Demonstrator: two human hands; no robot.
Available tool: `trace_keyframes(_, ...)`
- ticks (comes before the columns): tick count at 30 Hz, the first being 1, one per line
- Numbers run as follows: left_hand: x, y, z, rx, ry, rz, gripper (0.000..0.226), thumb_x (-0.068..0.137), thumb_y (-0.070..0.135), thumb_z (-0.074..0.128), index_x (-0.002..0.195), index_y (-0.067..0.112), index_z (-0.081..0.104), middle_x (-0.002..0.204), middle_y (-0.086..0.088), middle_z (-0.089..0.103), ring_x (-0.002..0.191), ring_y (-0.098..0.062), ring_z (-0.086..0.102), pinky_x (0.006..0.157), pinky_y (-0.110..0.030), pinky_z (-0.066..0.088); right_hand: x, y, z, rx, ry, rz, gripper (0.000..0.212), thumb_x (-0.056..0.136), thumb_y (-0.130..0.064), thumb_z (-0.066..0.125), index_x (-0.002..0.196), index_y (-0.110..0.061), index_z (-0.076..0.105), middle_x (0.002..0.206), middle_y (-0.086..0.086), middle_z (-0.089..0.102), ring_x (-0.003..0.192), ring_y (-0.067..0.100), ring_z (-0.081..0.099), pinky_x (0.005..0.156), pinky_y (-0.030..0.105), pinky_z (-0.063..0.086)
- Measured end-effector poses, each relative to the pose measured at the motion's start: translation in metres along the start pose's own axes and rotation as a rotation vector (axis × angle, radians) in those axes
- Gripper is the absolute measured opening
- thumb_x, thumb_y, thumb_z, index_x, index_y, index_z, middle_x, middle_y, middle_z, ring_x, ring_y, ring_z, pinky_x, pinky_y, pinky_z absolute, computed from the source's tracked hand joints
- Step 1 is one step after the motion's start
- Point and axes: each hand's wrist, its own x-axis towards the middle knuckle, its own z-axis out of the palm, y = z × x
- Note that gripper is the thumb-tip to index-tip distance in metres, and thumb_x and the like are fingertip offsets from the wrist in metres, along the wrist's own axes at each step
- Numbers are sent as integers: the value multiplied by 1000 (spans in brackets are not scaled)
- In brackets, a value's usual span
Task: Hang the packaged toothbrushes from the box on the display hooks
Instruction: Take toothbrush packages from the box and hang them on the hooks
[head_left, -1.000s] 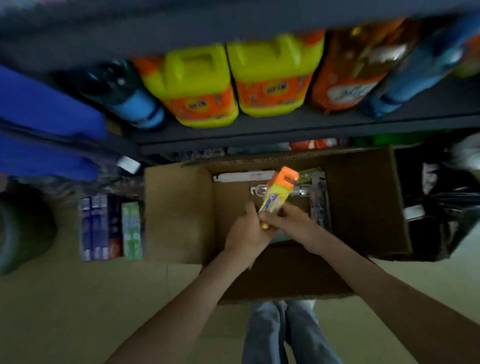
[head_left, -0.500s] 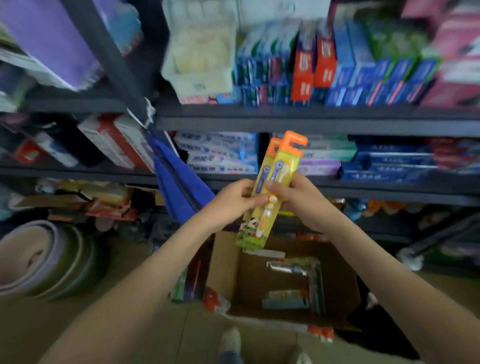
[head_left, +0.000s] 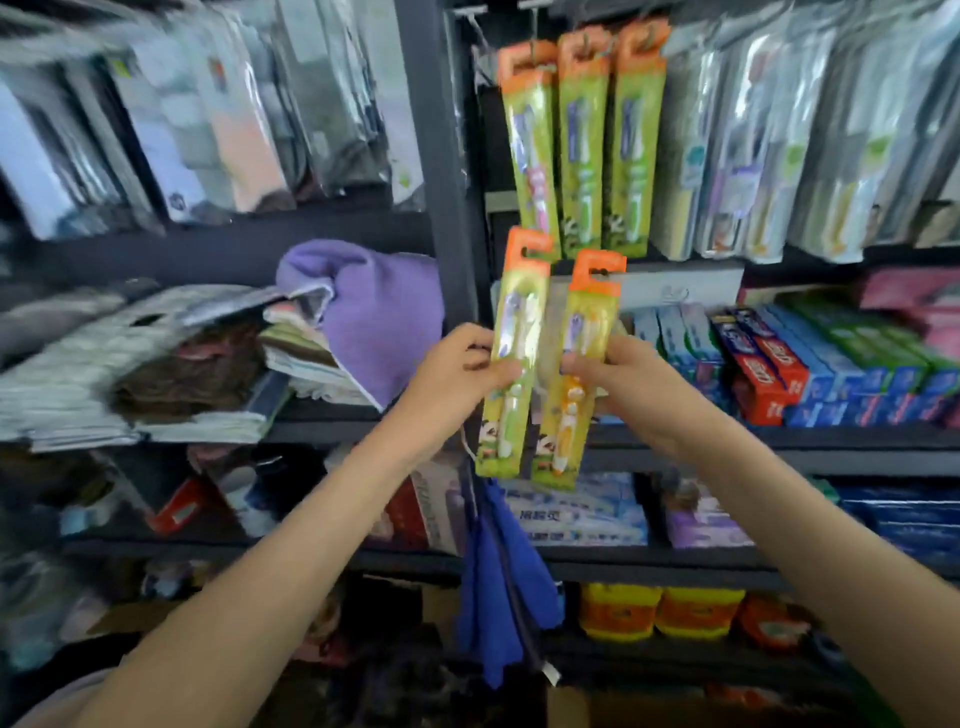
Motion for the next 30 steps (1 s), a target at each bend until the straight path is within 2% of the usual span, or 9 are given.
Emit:
trace_keyframes(5, 44, 34, -41, -177, 154, 221, 19, 89, 3, 63, 89, 18, 53, 77, 4, 64, 64, 2, 57, 65, -13, 43, 41, -48, 10, -30, 120, -185, 15, 98, -19, 53, 113, -22, 52, 75, -9, 59, 62, 7, 53, 58, 26, 43)
trace_keyframes(9, 84, 59, -59, -270, 313, 365, 24, 89, 0, 61, 89, 22, 52, 75, 6, 62, 60, 4, 55, 61, -13, 42, 69, -91, 2, -132, 202, -289, 18, 99, -19, 51, 114, -29, 54, 79, -12, 55, 59, 1, 49, 52, 18, 40)
trace_keyframes(11, 99, 70, -64, -322, 353, 379, 23, 89, 0, 61, 91, 21, 52, 78, 4, 64, 62, 3, 57, 61, -14, 43, 85, -108, -3, -182, 253, -280, 31, 98, -27, 53, 129, -29, 50, 88, -11, 53, 64, 1, 50, 50, 12, 40)
trace_keyframes(14, 111, 70, -67, -337, 311, 391, 20, 90, 5, 62, 98, 22, 56, 87, 0, 66, 70, -2, 60, 66, -16, 45, 109, -123, -9, -313, 303, -275, 54, 96, -37, 53, 145, -24, 35, 92, -8, 51, 67, 7, 51, 56, 19, 42)
trace_keyframes(18, 116, 63, -73, -350, 248, 393, 12, 91, 9, 63, 99, 17, 58, 90, -2, 69, 75, -5, 62, 69, -16, 47, 136, -128, -4, -418, 346, -301, 58, 98, -35, 51, 150, -20, 29, 142, 6, 45, 99, 18, 58, 67, 24, 49)
trace_keyframes(21, 118, 63, -76, -366, 213, 390, 15, 90, 8, 64, 104, 10, 59, 89, 0, 71, 76, -6, 64, 71, -16, 48, 153, -128, 5, -408, 370, -303, 58, 98, -34, 51, 149, -17, 30, 149, 9, 40, 125, 27, 49, 93, 36, 49)
trace_keyframes(22, 118, 62, -76, -371, 204, 391, 16, 90, 9, 64, 106, 9, 59, 89, 0, 72, 77, -6, 65, 72, -17, 49, 158, -128, 8, -405, 381, -315, 57, 99, -33, 50, 150, -16, 29, 149, 8, 40, 128, 27, 47, 92, 32, 48)
trace_keyframes(25, 118, 61, -75, -368, 205, 415, 19, 90, 10, 64, 108, 7, 58, 91, -1, 72, 80, -6, 65, 73, -18, 49, 163, -129, 17, -420, 443, -335, 54, 102, -28, 44, 150, -10, 26, 146, 8, 43, 118, 24, 53, 72, 19, 40)
trace_keyframes(30, 117, 60, -72, -380, 216, 440, 19, 91, 10, 63, 109, 8, 58, 92, -1, 71, 80, -6, 64, 72, -18, 48, 156, -117, 28, -515, 496, -396, 47, 103, -25, 42, 144, -4, 32, 99, 2, 58, 73, 15, 50, 62, 24, 36)
